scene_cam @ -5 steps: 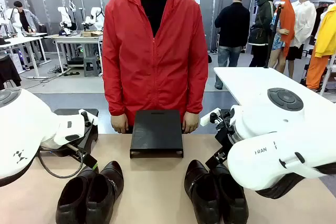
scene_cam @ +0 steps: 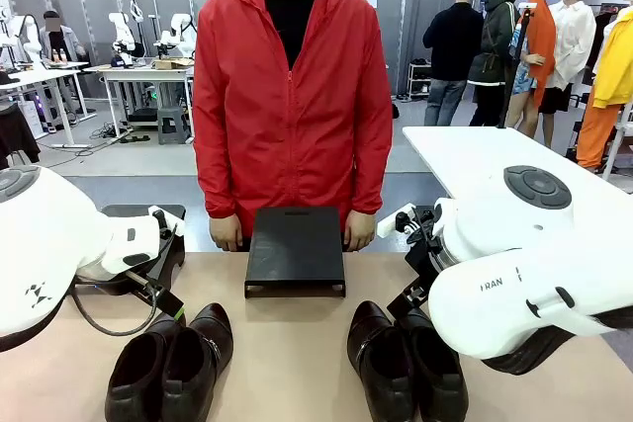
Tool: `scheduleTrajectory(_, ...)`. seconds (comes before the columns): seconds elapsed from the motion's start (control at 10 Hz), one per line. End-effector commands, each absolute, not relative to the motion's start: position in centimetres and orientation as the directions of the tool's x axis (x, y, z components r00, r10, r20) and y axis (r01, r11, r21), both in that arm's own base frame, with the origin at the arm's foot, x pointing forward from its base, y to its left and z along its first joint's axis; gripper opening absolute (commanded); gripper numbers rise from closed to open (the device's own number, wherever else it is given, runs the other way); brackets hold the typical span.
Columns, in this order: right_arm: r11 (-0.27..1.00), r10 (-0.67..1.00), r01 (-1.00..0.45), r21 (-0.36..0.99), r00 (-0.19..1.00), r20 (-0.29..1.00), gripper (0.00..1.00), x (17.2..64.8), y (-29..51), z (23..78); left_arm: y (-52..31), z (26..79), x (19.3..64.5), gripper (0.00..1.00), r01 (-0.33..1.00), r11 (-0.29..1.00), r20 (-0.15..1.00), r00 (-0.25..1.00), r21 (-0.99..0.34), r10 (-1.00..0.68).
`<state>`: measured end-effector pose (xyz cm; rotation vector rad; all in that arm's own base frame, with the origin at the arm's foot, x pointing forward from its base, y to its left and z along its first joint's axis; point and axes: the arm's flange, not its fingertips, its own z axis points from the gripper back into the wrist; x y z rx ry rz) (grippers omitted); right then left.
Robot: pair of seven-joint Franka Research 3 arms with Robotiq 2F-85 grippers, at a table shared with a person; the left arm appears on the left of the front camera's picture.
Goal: Place the shoes on the stand as instructed by the person.
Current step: Pick up one pair of Shoes and place it on the Shoes Stand indicated by the person.
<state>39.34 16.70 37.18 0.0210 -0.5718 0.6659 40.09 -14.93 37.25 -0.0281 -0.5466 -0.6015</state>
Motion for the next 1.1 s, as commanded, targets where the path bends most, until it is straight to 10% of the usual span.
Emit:
scheduleTrajectory(0.0, 0.793, 0.576, -0.588, -0.159, 0.64, 0.508, 1.0, 39.3, 16.7, 37.2, -14.9, 37.3, 40.1, 1.0, 0.544, 0.829, 0.496, 0.688, 0.13, -0.53)
scheduleTrajectory(0.6, 0.801, 0.538, -0.592, -0.091, 0.643, 0.545, 1.0, 38.8, 16.1, 46.2, -13.3, 43.4, 40.0, 1.0, 0.55, 0.831, 0.493, 0.703, 0.082, -0.513)
scheduleTrajectory(1.0, 0.8, 0.414, -0.586, 0.131, 0.696, 0.587, 1.0, 39.0, 11.9, 53.1, -7.7, 50.3, 38.1, 1.0, 0.687, 0.679, 0.552, 0.682, -0.258, -0.481)
